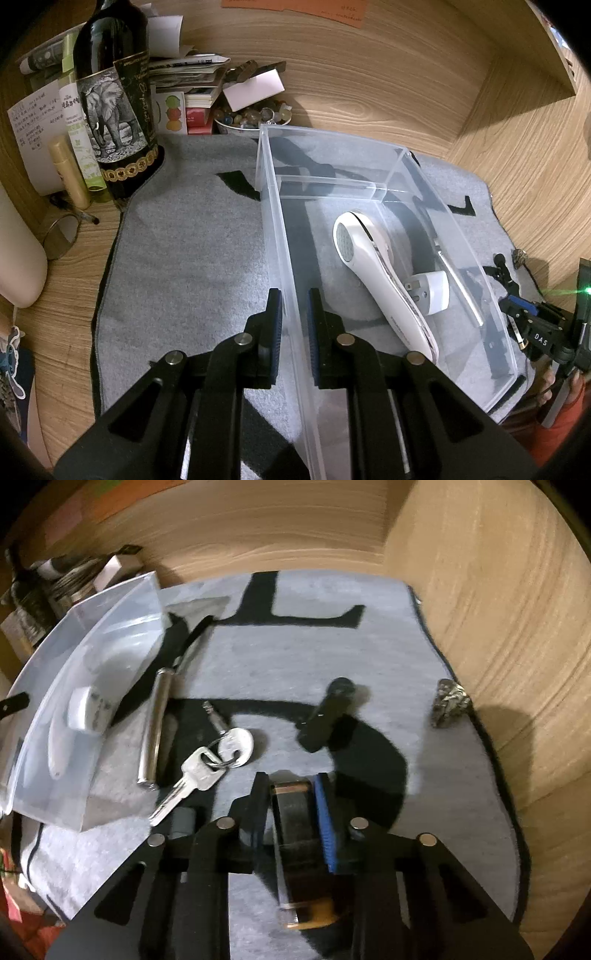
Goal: Organize rigid objects
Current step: 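Move the right gripper to the black-and-gold phone and grasp it, then carry the phone into the clear box with the right gripper and release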
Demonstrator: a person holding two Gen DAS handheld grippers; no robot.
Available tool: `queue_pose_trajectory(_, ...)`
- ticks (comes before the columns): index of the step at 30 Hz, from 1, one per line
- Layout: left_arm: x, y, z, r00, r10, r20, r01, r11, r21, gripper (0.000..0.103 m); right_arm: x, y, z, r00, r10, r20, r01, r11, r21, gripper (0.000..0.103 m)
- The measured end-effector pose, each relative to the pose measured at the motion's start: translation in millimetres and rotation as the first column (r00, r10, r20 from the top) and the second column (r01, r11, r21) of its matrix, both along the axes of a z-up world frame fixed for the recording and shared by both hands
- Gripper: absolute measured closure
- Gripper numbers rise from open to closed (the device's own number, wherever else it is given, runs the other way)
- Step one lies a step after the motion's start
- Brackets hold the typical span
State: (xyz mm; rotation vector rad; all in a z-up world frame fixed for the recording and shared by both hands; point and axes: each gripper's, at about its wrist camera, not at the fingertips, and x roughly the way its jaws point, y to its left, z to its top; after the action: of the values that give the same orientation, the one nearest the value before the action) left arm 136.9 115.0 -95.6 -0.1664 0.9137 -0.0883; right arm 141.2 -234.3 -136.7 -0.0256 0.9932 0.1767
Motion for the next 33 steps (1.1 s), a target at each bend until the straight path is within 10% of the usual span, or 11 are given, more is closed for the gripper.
queue_pose_trajectory(10,-0.3,0.2,0.1,1.0,0.0,0.0,0.0,1.0,0.002,0.091,-20.1,-11.9,-0.5,1.0,-0.012,-0.006,0.012,1.0,-0.005,0.069)
queue_pose_trajectory(18,-0.3,0.3,-0.1,1.0,-0.002,0.0,0.002,1.0,0.003,0.091,-23.6,-6.5,5.5,0.999,-0.026,0.04,0.028,0.999,-0.032,0.081)
queue_pose_trajectory(33,-1.2,-1.2,0.2,1.0,-0.002,0.002,0.002,1.0,-0.003,0.091,-6.5,45.1,78.0,0.959,0.078,0.274,-0.095,0.994,0.051,0.081)
